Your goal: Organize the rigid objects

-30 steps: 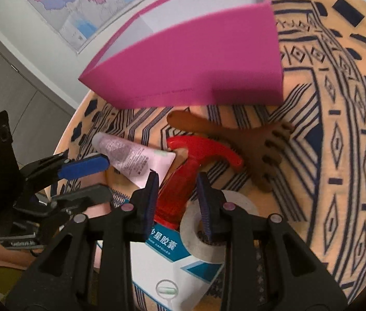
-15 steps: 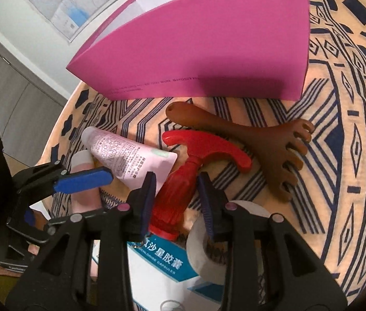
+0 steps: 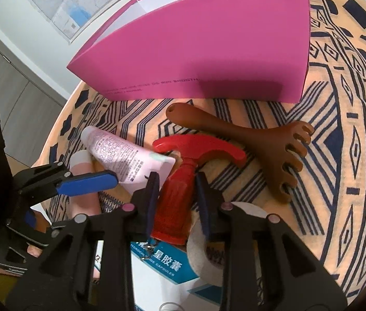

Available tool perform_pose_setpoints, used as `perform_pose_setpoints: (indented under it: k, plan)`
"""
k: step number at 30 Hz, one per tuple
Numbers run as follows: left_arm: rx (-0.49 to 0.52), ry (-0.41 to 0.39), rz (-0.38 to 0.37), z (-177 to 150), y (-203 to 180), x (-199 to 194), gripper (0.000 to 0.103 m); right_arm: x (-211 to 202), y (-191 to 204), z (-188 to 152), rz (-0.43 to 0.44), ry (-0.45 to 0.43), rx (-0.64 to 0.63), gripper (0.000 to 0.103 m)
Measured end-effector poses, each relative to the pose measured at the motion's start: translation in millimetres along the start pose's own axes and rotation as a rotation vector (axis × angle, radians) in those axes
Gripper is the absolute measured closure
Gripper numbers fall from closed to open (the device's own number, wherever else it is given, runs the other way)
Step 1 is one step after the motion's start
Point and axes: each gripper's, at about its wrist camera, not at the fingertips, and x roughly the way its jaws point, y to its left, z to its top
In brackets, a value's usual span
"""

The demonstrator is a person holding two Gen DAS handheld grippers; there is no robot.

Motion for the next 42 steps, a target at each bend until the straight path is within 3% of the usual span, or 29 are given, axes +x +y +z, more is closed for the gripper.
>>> perform_pose_setpoints:
  k: [19,30,42]
  plan:
    - [0.020,0.050,-0.157,13,-11,27,0.062,-21,-8,-1,0.088,-0.080,0.042,0.076]
    - [0.052,0.027,-0.121,16,-17,22,0.069,-24,-7,4,0.095,-0.082,0.021,0.076]
    - [0.123,-0.077,-0.087,42,-29,-11,0.071,-63,12,21,0.065,-0.218,-0.056,0.077]
